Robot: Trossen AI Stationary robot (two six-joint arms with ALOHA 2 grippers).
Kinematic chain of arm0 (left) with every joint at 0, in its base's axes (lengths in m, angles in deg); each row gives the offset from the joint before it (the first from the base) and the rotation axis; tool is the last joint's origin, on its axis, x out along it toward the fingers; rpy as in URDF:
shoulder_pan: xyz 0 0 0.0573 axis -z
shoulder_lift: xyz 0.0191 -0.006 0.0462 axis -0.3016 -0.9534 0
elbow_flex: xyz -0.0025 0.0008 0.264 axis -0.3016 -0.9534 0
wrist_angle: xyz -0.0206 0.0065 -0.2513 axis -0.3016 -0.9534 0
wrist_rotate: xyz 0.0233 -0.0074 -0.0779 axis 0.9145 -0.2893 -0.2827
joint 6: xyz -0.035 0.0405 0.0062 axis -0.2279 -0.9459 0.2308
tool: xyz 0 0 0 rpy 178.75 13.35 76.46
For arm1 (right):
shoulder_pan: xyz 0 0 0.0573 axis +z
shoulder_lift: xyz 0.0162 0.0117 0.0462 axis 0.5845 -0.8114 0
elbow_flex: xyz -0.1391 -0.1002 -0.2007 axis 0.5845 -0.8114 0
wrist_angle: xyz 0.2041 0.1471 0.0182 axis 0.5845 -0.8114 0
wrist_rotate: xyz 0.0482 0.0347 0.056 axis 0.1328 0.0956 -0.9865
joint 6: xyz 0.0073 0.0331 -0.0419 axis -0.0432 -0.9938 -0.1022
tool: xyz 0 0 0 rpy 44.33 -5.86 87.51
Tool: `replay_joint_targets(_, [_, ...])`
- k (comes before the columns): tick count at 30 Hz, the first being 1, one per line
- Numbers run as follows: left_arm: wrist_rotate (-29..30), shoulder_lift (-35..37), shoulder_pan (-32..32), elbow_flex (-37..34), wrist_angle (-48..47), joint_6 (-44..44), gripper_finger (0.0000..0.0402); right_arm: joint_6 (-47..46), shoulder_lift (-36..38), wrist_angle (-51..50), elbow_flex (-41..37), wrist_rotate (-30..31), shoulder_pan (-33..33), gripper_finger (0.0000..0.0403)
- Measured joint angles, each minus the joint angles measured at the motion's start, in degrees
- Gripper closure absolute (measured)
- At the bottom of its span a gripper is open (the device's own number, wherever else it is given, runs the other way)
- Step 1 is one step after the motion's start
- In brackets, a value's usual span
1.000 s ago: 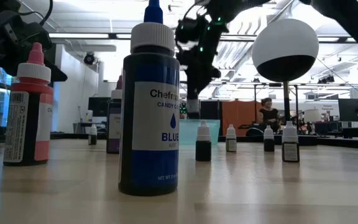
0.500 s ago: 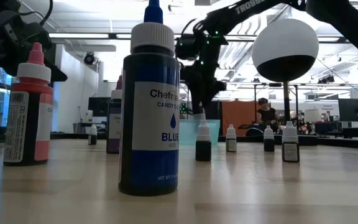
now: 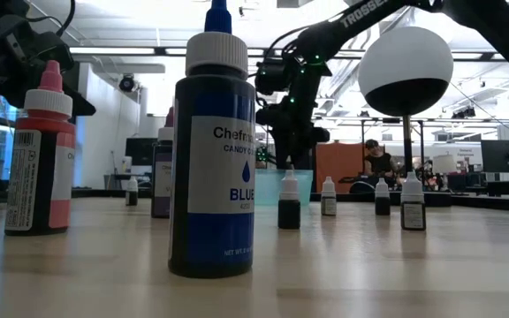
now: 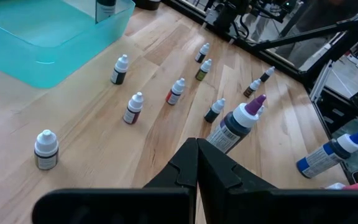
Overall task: Pick & Place food coloring
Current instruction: Put the large black food coloring into the bin, then put the large blue food coloring into the bin
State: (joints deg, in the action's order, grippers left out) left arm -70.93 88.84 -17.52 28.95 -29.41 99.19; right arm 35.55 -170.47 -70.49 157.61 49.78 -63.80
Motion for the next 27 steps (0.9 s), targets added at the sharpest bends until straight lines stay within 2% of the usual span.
replay_joint_targets(7, [-0.01, 0.0, -0.01, 0.0, 0.01, 0.0, 0.0401, 2.04, 2.33, -2.48, 0.52, 2.16, 0.1, 0.0236])
replay_joint_targets(13, [-0.02, 0.0, 0.0, 0.0, 0.0, 0.0, 0.0401, 4.31, 5.3, -5.66, 0.69, 5.11, -0.07, 0.0192])
replay_joint_targets(19, [-0.02, 0.0, 0.0, -0.01, 0.0, 0.0, 0.0401, 4.66, 6.11, -7.73, 0.72, 4.81, -0.09, 0.0152])
replay_joint_targets(27, [-0.02, 0.0, 0.0, -0.02, -0.01, 0.0, 0.0401, 5.11, 8.27, -6.96, 0.71, 6.38, -0.48, 0.0142])
